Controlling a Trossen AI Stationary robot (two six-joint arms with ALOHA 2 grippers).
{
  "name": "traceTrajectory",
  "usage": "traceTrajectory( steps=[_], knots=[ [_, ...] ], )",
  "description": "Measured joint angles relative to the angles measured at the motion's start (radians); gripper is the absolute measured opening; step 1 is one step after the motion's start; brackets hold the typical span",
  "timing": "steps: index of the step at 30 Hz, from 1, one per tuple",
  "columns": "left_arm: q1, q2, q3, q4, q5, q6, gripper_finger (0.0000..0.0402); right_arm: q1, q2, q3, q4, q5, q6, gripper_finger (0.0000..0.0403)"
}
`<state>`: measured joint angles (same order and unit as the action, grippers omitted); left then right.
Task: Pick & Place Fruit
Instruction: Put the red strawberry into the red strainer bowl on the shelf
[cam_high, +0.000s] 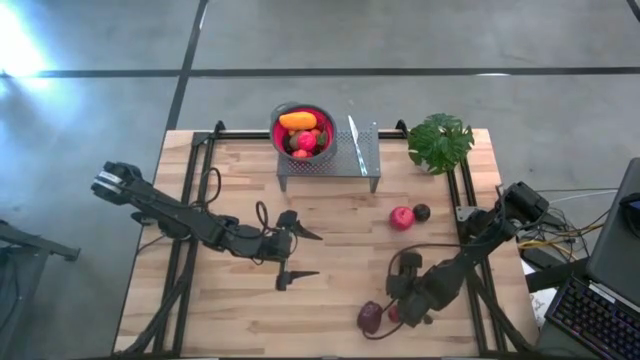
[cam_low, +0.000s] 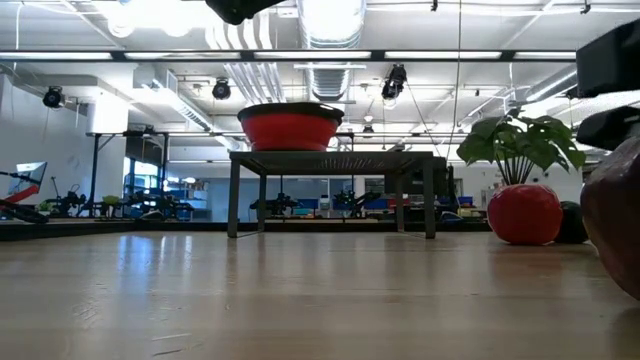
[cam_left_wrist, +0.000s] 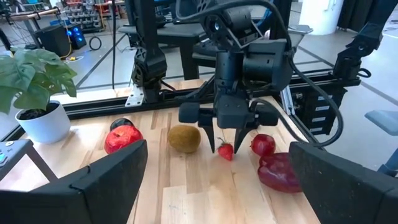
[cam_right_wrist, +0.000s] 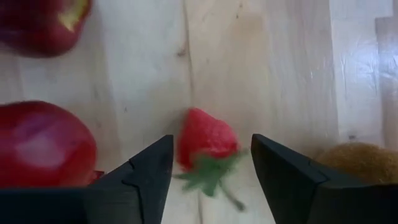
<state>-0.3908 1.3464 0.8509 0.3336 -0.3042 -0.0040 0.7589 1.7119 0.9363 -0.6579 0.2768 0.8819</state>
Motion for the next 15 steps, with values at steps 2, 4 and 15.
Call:
traceTrajectory(
  steps=[2, 4, 15],
  knots=[
    [0.0, 0.0, 0.0, 0.001, 0.0, 0.0, 0.0394, -0.004, 0.0, -0.01, 0.008, -0.001, -0.001, 0.0199],
    [0.0, 0.0, 0.0, 0.003, 0.0, 0.0, 0.0394, -0.007, 0.0, -0.014, 0.01, 0.0, -0.003, 0.0187],
    [0.007, 0.0, 0.0, 0.003, 0.0, 0.029, 0.0394, -0.03, -0.006, -0.004, 0.011, 0.006, -0.089, 0.0121]
  ],
)
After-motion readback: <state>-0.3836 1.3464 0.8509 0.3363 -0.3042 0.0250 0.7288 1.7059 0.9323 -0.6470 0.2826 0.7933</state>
